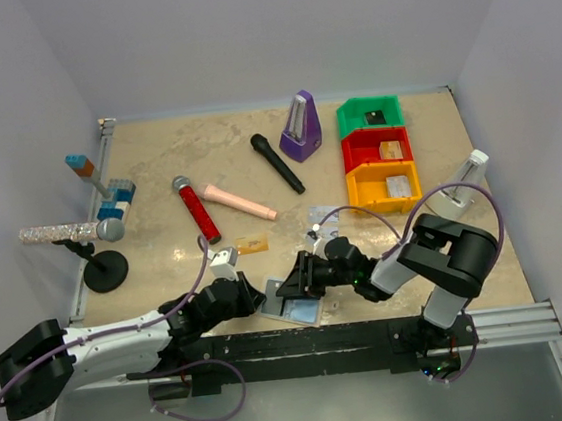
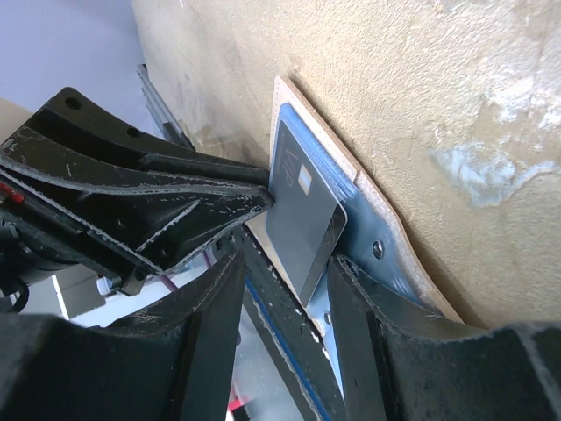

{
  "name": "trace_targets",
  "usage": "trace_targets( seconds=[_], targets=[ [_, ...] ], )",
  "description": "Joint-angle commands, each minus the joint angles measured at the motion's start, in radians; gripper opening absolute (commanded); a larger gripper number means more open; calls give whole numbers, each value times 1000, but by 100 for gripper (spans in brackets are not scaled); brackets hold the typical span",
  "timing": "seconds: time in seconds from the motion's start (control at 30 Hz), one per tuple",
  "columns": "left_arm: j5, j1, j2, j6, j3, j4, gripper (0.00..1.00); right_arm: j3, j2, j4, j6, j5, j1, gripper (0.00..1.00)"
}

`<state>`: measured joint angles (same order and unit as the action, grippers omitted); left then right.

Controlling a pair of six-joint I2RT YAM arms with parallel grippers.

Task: Take the credit cards out of the card holder
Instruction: Remove the credit card from the card holder.

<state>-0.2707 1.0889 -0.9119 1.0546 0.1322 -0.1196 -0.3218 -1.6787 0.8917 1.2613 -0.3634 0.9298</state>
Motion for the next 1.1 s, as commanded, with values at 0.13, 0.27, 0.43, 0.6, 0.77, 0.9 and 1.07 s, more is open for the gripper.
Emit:
trace_targets(
  seconds=[0.13,0.27,0.43,0.6,0.77,0.9,1.07],
  targets=[
    [44,23,-21,25,-36,15,16,-40,-39,61,10,-31,1,47],
    [54,31,-42,31,-40,-18,16,-45,-58,98,26,-35,-2,48],
    [70,40,-71,38,-43,-64,15,-57,-90,130,38,-48,-2,48],
    [77,48,-81,35,-46,-107,15,-66,-107,144,46,-54,-2,48],
    [73,48,-79,31,-43,-104,18,-69,-104,135,41,-62,-2,49],
    [62,48,-71,38,-45,-86,21,-60,-72,86,23,-65,-3,48],
    [47,48,-65,47,-49,-72,19,-43,-9,4,-13,-71,-12,47]
  ],
)
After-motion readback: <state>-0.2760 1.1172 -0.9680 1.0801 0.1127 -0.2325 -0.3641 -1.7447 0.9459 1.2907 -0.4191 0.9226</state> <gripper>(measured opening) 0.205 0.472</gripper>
